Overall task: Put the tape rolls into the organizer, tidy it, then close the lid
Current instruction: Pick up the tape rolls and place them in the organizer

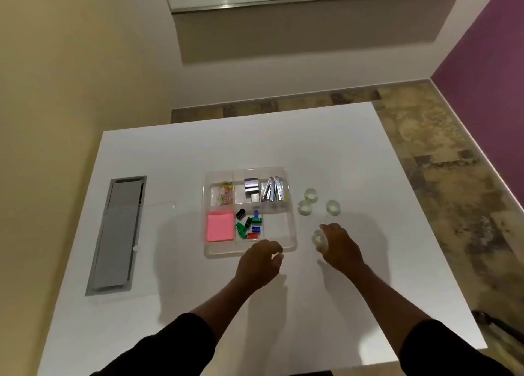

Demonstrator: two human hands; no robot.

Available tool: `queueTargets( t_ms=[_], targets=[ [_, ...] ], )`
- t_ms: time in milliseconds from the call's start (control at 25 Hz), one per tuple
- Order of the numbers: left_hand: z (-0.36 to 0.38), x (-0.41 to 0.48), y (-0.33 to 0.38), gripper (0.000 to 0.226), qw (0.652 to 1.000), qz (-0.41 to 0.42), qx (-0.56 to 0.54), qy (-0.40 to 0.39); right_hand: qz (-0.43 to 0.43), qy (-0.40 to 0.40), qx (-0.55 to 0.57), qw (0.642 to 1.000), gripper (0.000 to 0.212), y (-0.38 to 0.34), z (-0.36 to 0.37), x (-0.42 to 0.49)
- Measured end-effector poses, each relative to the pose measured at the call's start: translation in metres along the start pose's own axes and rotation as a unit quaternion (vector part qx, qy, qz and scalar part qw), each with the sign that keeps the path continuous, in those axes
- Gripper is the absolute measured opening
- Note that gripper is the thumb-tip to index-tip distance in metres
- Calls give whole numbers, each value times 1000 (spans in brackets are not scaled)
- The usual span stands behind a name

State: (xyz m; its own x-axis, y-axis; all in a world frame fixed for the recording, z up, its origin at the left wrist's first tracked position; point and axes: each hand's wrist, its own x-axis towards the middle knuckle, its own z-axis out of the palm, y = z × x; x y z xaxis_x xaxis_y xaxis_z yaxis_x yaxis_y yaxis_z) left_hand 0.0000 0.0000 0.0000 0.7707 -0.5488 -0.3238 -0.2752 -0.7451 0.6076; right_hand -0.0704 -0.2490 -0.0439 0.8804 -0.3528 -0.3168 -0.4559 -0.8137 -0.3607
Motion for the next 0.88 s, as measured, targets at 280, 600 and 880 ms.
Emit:
queueTargets(
  t_ms=[280,600,880],
  targets=[
    [13,5,4,21,994,39,63,77,-116,-16,-122,986,29,16,30,23],
    [13,-3,-12,25,986,33,109,124,-122,42,59,990,50,-8,-4,35],
    [11,-11,-23,41,985,-3,105,139,-216,16,80,973,49,-99,-12,75]
  ],
)
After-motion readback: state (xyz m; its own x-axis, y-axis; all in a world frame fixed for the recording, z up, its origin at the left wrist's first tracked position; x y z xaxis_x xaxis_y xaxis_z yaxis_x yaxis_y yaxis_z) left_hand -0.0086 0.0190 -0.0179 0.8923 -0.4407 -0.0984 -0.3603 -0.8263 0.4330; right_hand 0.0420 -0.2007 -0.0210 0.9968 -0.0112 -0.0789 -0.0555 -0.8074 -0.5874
